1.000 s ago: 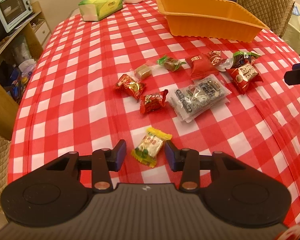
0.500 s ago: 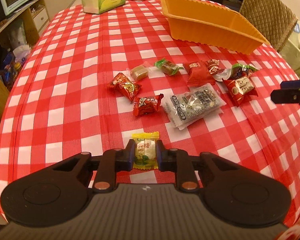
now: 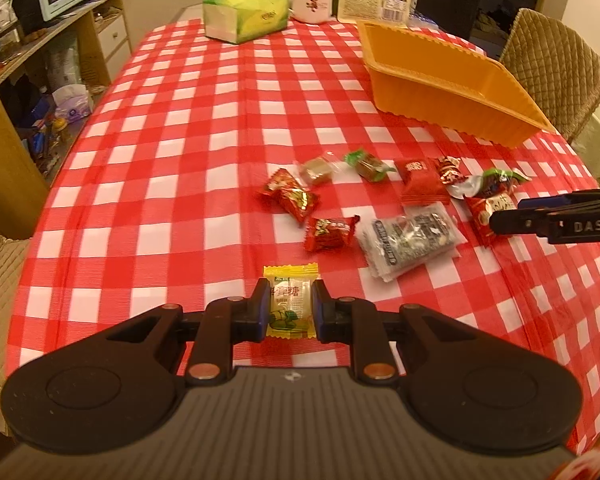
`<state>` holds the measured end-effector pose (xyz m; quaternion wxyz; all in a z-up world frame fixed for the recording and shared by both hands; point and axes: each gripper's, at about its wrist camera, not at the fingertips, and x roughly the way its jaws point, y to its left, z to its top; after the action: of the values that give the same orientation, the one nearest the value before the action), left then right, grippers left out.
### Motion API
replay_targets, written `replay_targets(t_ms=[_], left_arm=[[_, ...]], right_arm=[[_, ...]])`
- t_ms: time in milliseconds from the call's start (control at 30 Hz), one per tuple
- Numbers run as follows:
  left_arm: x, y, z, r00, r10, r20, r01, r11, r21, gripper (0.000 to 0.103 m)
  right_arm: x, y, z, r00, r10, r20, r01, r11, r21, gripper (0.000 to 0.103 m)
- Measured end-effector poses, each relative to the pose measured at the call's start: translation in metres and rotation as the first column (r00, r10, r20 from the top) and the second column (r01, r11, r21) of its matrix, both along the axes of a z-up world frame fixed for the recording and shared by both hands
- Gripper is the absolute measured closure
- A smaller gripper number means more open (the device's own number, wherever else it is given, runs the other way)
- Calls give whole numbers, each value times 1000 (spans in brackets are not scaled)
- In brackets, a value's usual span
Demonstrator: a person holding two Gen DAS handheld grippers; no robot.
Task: Organize snacks
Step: 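Carry the yellow candy with the left tool while the right tool grasps a red packet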
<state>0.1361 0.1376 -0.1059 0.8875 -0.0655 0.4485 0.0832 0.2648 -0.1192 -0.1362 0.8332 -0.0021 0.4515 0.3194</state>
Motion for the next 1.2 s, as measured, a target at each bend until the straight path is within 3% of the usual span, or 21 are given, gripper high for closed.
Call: replay_targets(t_ms=[200,333,533,900,1200], left_arm=[[-4,5,1,1000,17,0,-17,1000,-2,84],[-4,5,1,1000,17,1,-17,1000,-3,84],[-3,3,5,1000,9,11,-9,1000,-2,84],[18,-14,23,997,-56,52,57,998,-8,84],[67,-35,43,983,-150,106,151,988,-2,84]], right_arm=[[7,4,-8,1000,-7,-29,7,1000,13,47],[6,4,-8,999,4,-32,-3,1000,28,65],[0,-2,-1,1000,5,-25,-3,998,66,75],[-9,-33,33,999,-46,-6,47,991,124,77],[8,-60,69,990,-134,35,127,979,162,77]])
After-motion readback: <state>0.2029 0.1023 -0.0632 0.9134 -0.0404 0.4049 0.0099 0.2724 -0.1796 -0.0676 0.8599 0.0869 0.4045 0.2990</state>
